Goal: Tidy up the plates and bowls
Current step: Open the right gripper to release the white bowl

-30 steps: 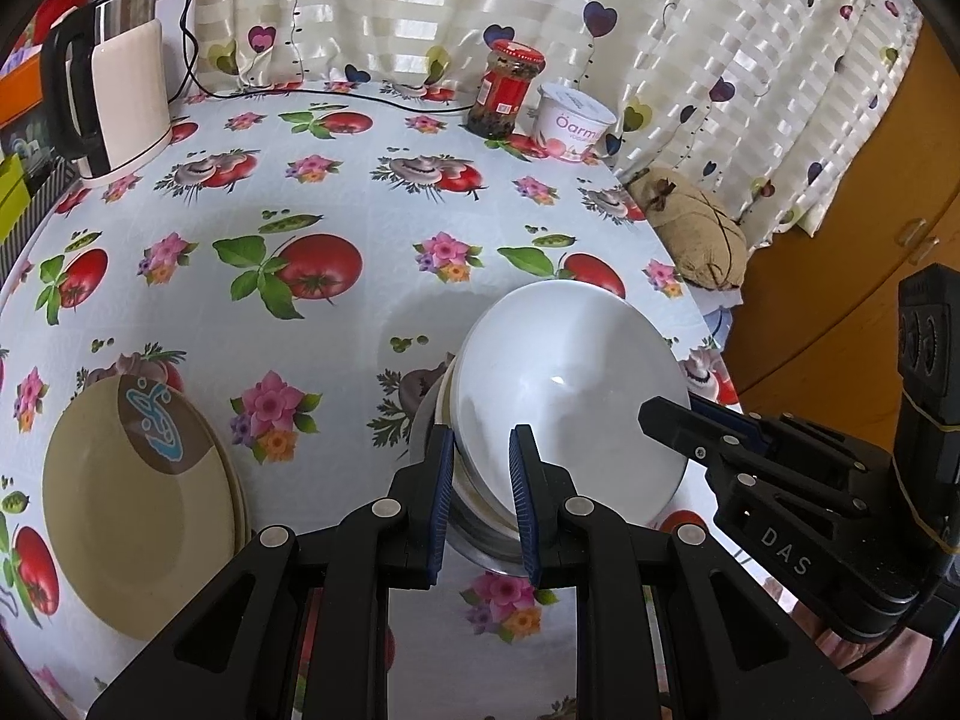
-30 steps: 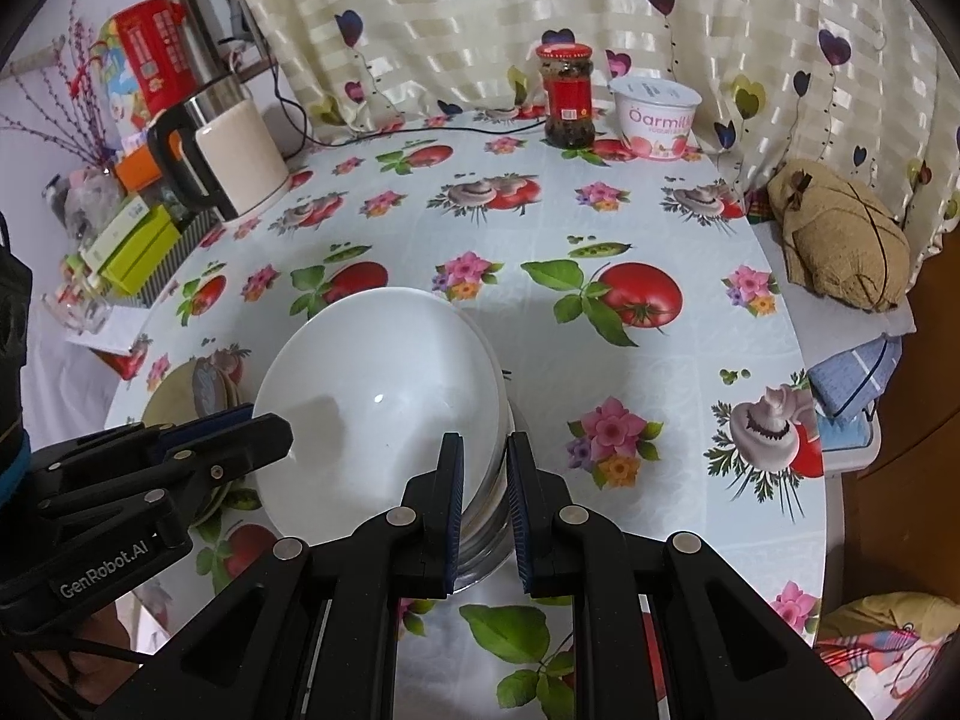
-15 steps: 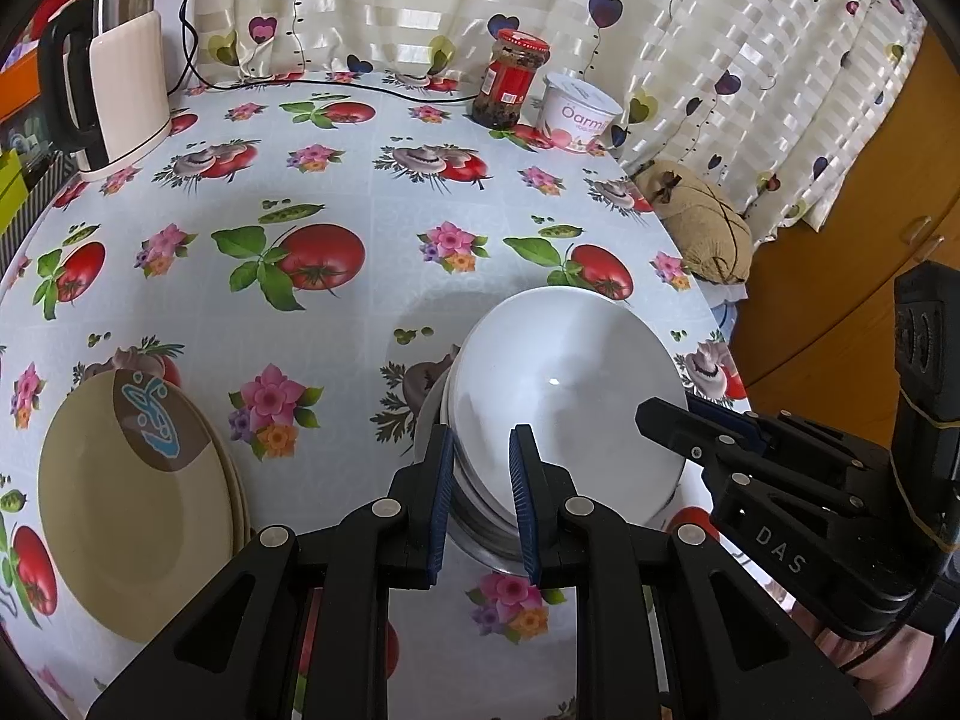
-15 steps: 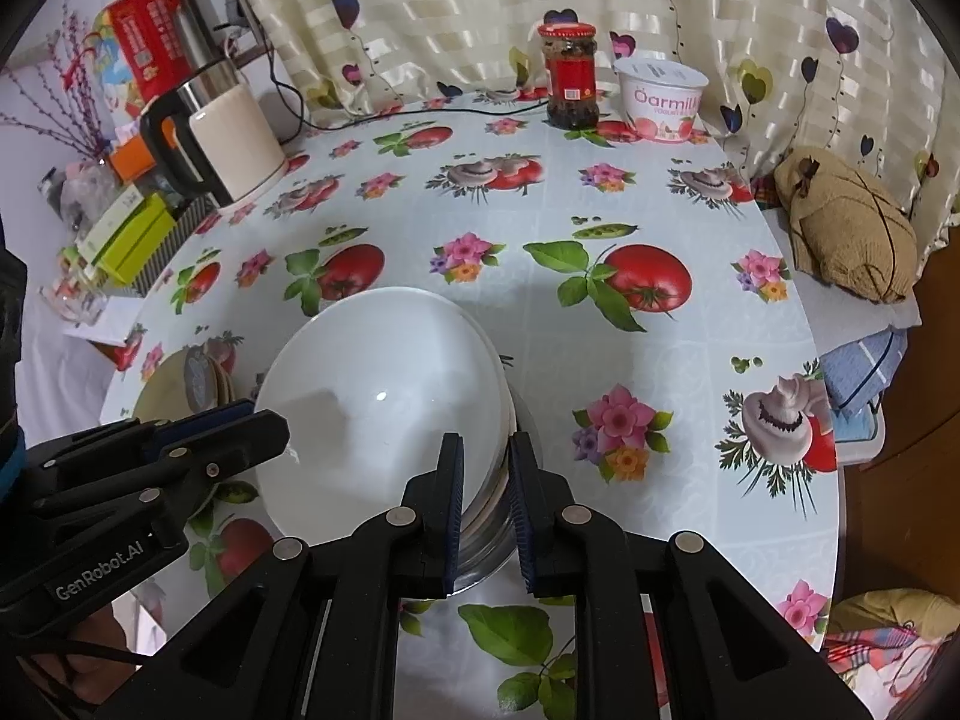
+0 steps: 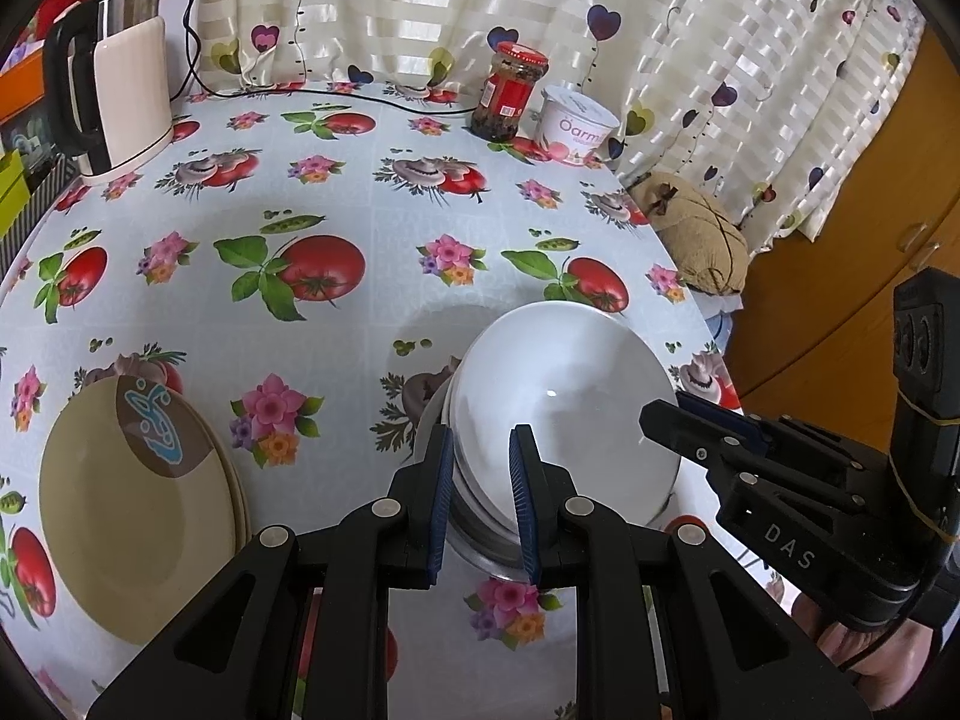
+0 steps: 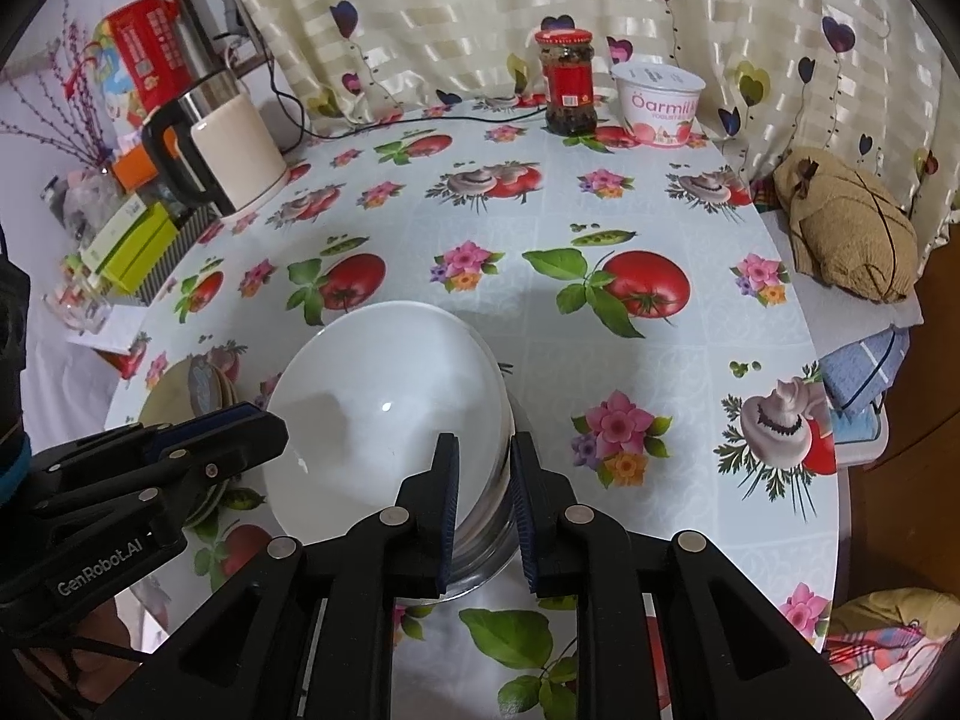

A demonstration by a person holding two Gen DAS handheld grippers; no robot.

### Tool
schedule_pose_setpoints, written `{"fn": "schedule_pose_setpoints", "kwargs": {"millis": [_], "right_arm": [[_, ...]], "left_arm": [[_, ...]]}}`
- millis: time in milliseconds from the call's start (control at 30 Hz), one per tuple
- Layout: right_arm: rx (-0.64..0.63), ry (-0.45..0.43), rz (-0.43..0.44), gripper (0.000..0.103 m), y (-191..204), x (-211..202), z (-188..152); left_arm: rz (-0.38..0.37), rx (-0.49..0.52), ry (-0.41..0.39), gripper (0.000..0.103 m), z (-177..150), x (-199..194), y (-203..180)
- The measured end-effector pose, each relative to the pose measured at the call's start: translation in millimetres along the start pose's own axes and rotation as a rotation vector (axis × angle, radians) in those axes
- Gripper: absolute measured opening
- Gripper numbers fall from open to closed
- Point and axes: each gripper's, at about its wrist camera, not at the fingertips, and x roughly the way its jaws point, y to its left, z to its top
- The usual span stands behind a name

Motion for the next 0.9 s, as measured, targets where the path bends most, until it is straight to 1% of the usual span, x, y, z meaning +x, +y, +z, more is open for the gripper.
{"fn": "schedule_pose_setpoints", "kwargs": {"millis": [233, 400, 900], "right_arm": [[0.015, -0.016, 0.006, 0.018, -5.6, -7.0, -1.0], [0.029, -0.041, 0.015, 0.024, -9.9, -14.7, -1.3], [0.093, -0.096, 0.056, 0.024, -33.7, -28.4, -5.0]], "left_arm": [[-0.006, -0.006, -0.03, 0.02, 0.8, -6.7, 3.4], [-0.011, -0.025, -0.06, 0.02, 2.6, -12.9, 8.5], [0.003, -0.062, -0.097, 0.02, 2.7, -19.0, 23.8]]}}
